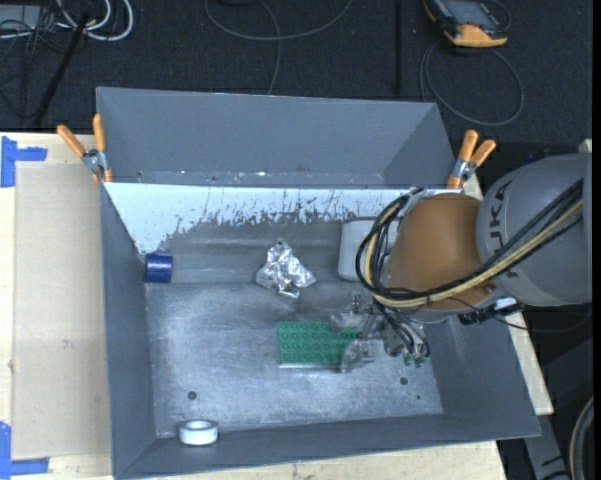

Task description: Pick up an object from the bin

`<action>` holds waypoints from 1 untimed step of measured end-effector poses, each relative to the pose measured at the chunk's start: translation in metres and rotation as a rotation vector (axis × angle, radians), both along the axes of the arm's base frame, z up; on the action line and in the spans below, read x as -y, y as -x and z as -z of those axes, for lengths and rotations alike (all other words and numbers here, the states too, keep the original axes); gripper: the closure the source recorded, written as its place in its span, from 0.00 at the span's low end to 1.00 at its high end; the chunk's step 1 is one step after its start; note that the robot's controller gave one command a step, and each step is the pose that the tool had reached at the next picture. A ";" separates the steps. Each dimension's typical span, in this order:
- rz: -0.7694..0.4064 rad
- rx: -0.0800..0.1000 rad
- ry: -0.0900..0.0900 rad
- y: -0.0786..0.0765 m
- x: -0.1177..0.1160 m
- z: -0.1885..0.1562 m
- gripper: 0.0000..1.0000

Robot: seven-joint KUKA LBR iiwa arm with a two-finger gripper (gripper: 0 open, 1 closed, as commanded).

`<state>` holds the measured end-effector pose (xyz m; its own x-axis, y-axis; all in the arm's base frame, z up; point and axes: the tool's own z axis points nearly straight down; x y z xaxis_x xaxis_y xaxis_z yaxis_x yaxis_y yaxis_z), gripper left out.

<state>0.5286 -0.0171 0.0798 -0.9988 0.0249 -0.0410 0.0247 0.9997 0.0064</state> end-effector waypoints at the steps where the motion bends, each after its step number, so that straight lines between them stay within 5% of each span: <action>1: -0.017 -0.032 0.004 -0.011 -0.044 -0.166 1.00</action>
Offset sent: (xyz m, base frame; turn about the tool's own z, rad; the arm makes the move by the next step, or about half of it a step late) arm 0.0085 0.0423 0.1619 -0.0139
